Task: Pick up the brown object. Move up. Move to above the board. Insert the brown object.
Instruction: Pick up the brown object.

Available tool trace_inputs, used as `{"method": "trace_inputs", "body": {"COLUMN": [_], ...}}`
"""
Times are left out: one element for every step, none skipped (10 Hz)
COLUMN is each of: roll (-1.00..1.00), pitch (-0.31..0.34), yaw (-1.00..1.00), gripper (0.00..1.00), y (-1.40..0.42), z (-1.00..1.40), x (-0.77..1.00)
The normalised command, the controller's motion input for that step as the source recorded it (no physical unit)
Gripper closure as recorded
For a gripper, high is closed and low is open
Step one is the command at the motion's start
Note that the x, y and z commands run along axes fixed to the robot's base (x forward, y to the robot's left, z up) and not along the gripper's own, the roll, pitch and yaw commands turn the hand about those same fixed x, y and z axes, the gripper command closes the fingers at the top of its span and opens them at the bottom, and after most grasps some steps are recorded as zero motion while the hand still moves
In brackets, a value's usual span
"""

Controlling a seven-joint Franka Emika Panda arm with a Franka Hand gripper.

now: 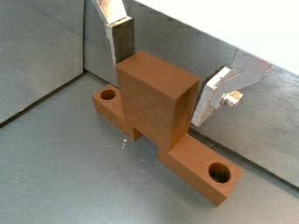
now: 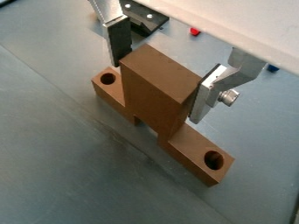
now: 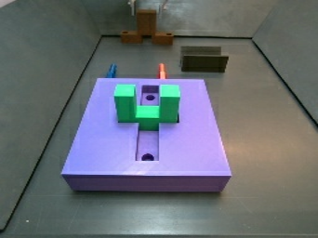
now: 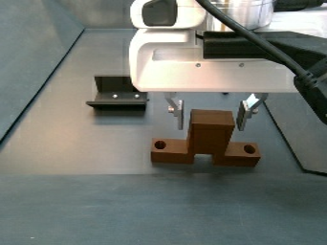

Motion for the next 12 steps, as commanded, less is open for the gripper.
{"method": "trace_inputs", "body": {"roll": [-0.02,-0.01,-0.02,0.0,0.0,0.0,0.0,0.0,0.0,0.0,0.0,0.0], "pitch": [-0.019,-0.019,-0.011,0.0,0.0,0.0,0.0,0.0,0.0,0.0,0.0,0.0], "yaw": [0.01,0.01,0.0,0.0,0.0,0.0,0.0,0.0,0.0,0.0,0.0,0.0], "gripper": [0.0,0.0,0.0,0.0,1.0,1.0,1.0,1.0,1.0,1.0,1.0,1.0], "y": [0.0,0.0,0.0,0.0,0.0,0.0,0.0,0.0,0.0,0.0,0.0,0.0], "z": [-0.16,-0.22,-0.18,0.0,0.0,0.0,0.0,0.0,0.0,0.0,0.0,0.0], "x": [-0.08,-0.05,0.0,0.0,0.0,0.0,0.0,0.0,0.0,0.0,0.0,0.0]}}
